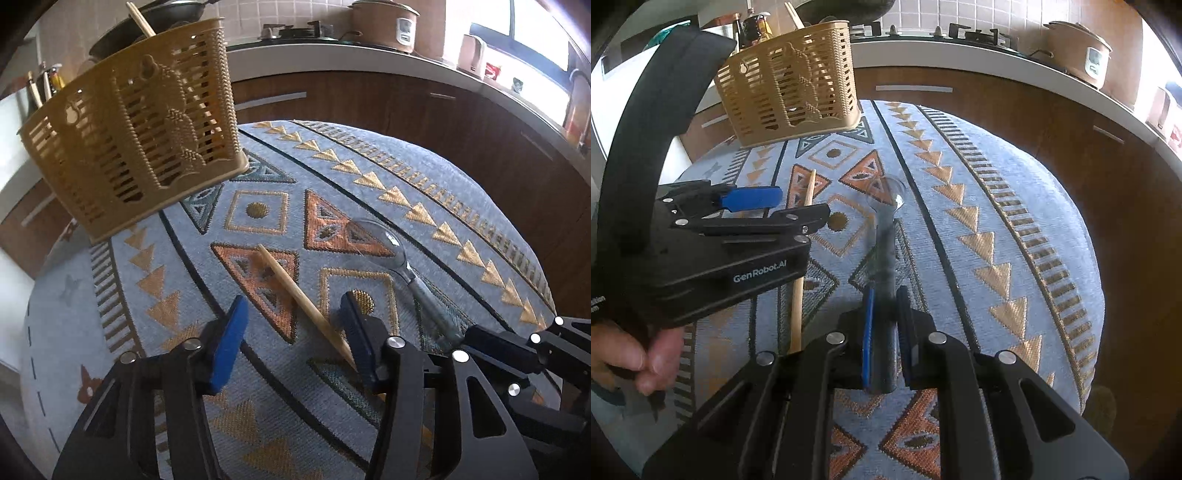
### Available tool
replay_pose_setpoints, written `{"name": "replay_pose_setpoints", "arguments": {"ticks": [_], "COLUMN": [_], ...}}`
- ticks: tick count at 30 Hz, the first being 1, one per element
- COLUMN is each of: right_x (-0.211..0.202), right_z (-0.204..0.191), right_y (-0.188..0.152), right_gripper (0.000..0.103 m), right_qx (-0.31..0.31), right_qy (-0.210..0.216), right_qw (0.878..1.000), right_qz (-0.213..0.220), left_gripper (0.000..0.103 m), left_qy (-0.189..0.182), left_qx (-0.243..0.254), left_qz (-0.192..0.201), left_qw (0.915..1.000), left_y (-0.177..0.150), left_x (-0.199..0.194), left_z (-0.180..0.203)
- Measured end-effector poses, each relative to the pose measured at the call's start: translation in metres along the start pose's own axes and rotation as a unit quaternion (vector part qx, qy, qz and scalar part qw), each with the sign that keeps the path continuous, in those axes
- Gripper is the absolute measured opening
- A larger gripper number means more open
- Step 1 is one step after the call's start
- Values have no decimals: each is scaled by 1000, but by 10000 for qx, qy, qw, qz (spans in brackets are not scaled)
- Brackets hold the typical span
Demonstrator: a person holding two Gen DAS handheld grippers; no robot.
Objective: Organize utensils
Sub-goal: 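Grasp a wooden chopstick with the left gripper while the right gripper grasps a clear spoon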
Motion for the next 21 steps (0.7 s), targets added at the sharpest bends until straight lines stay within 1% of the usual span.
{"name": "replay_pose_setpoints", "arguments": {"ticks": [1, 2, 5, 6, 7, 9, 10, 12, 15, 16, 19, 21], "right_x": [0, 0, -1, 0, -1, -1, -2, -2, -4, -3, -1, 2], "right_z": [-1, -2, -7, -7, -7, -6, -6, -4, -1, -1, -2, -3], "right_y": [0, 0, -2, -3, -3, -4, -4, -4, -5, -5, -5, -3], "right_gripper": [10, 10, 10, 10, 10, 10, 10, 10, 10, 10, 11, 13], "right_qx": [7, 16, 140, 173, 191, 232, 258, 339, 373, 346, 267, 370], "right_qy": [0, 20, 283, 313, 306, 271, 268, 263, 158, 71, 1, 183], "right_qw": [10000, 10000, 9995, 9993, 9993, 9993, 9993, 9990, 9991, 9993, 9994, 9986], "right_qz": [-3, -10, -57, -67, -66, -72, -80, -104, -106, -139, -235, -332], "left_gripper": [32, 16, 9, 7, 8, 7, 6, 0, 0, 0, 0, 0], "left_qy": [-28, -18, -302, -482, -737, -1053, -1123, -1104, -964, -987, -1071, -1227], "left_qx": [66, 158, 365, 410, 459, 582, 635, 697, 609, 559, 408, 322], "left_qz": [3, 1, 7, 18, 9, -83, -115, -191, -406, -463, -576, -618], "left_qw": [10000, 9999, 9989, 9980, 9962, 9927, 9916, 9913, 9927, 9925, 9917, 9900], "left_y": [0, -1, -6, -8, -11, -16, -19, -22, -27, -28, -32, -30], "left_x": [-2, -3, -8, -9, -11, -14, -16, -19, -15, -14, -13, -14], "left_z": [0, -1, -7, -11, -16, -24, -26, -37, -53, -56, -67, -65]}}
Point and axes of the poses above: each gripper's, at about its wrist camera, not at the fingertips, and x roughly the way its jaws point, z to its right, y to its top, the point moved 10 cm from there along x, roughly the way its jaws point, and after that the axes turned 10 degrees about y, right-handed, at the moved point
